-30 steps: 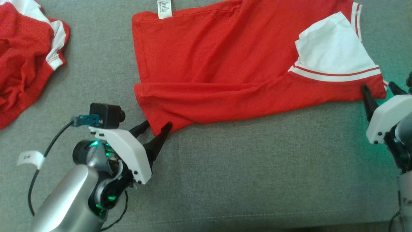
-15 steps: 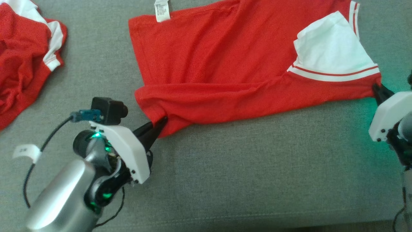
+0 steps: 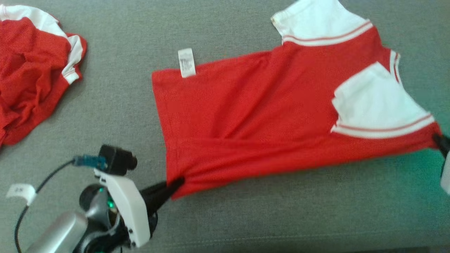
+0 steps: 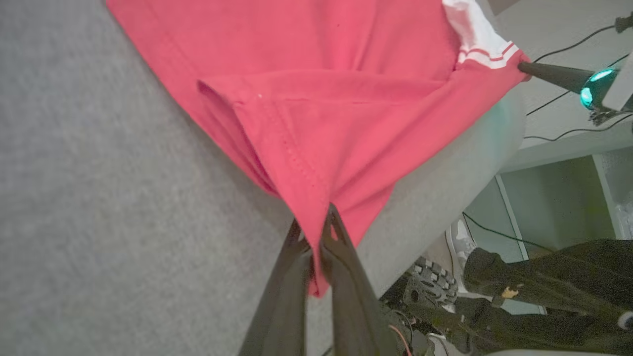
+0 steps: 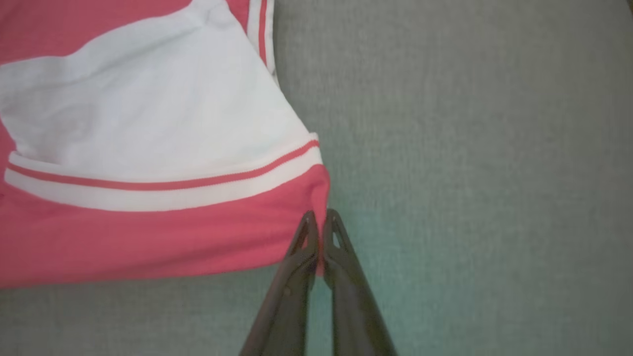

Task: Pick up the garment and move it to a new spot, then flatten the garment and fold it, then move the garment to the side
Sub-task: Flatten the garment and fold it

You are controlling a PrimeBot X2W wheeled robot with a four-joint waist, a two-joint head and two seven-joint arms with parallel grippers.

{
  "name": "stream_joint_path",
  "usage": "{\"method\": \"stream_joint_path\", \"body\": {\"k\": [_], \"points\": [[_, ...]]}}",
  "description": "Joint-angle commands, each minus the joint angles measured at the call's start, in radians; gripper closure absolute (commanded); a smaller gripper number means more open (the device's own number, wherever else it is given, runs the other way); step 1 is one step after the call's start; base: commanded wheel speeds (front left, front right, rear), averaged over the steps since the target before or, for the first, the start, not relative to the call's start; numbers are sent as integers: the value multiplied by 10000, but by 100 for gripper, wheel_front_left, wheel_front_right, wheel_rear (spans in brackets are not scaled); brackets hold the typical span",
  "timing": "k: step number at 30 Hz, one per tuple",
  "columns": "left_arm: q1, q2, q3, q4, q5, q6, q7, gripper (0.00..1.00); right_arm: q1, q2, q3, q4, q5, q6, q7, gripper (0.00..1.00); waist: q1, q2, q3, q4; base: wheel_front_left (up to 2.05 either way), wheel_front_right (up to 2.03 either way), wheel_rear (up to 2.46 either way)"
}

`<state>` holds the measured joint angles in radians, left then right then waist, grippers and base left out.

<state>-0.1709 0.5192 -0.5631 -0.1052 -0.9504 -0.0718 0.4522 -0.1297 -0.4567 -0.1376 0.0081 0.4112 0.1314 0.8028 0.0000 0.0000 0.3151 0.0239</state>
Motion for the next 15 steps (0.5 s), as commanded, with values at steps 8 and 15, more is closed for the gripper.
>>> {"method": "stream_joint_path", "body": {"k": [8,15], "points": [[504,35,10,-153,216,130,-419,0,1208,-344,163,-1228,402,-7,585,1,0,0,209,-62,0,0,0],[73,293,448,-296,1026,813,-839,0,580,-898,101,-2045,912,-7,641,0,0,0,465,88,0,0,0]]}}
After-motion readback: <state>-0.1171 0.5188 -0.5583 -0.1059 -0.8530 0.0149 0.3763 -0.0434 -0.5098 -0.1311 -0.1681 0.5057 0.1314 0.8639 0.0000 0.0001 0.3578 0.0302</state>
